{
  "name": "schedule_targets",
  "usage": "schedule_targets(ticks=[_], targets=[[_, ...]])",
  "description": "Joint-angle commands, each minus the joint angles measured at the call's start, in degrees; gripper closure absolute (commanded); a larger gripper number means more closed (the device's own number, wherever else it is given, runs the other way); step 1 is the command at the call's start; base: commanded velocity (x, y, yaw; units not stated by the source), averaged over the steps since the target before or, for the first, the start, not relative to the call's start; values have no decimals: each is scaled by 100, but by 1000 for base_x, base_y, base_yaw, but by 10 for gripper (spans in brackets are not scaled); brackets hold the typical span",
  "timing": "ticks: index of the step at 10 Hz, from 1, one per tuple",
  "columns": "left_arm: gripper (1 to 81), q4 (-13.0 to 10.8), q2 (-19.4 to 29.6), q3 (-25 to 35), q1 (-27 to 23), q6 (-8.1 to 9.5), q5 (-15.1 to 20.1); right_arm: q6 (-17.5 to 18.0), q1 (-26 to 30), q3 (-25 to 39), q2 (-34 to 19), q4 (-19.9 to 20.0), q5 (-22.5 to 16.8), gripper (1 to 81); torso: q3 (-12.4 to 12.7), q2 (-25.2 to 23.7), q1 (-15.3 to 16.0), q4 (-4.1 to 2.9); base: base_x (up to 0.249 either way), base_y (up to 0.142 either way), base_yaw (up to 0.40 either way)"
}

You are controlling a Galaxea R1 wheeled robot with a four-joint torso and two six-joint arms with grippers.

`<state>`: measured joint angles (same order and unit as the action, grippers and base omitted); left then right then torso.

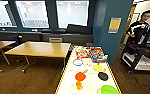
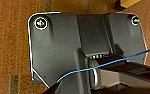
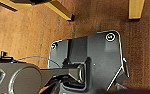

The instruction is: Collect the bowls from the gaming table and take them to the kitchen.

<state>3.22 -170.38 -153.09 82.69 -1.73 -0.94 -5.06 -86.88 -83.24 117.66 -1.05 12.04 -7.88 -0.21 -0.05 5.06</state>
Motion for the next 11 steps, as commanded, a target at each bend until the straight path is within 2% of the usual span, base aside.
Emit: schedule_targets(ticks=[1,2,4,5,6,9,11], targets=[[10,-23,214,25,-275,-38,322,5,605,1004,-1251,281,79,10,-242,0,5,0,0,0,0],[10,3,407,130,-275,-29,340,5,729,1074,-1427,368,79,10,-313,2,5,0,0,0,0],[10,-49,671,359,32,-47,393,14,1071,1100,-1761,579,61,10,-489,2,5,0,0,0,0],[10,-58,680,332,208,-55,393,14,1255,1109,-1926,710,53,10,-532,5,6,0,0,0,0],[10,-67,680,332,375,-55,393,14,1431,1127,-2085,816,35,10,-459,5,10,0,0,0,0],[10,-85,513,323,744,-205,366,66,2073,1294,-2534,1080,-27,10,-509,9,13,0,0,0,0],[10,-76,408,323,789,-205,340,268,2581,1338,-2693,1098,-306,10,-509,9,13,0,0,0,0]])
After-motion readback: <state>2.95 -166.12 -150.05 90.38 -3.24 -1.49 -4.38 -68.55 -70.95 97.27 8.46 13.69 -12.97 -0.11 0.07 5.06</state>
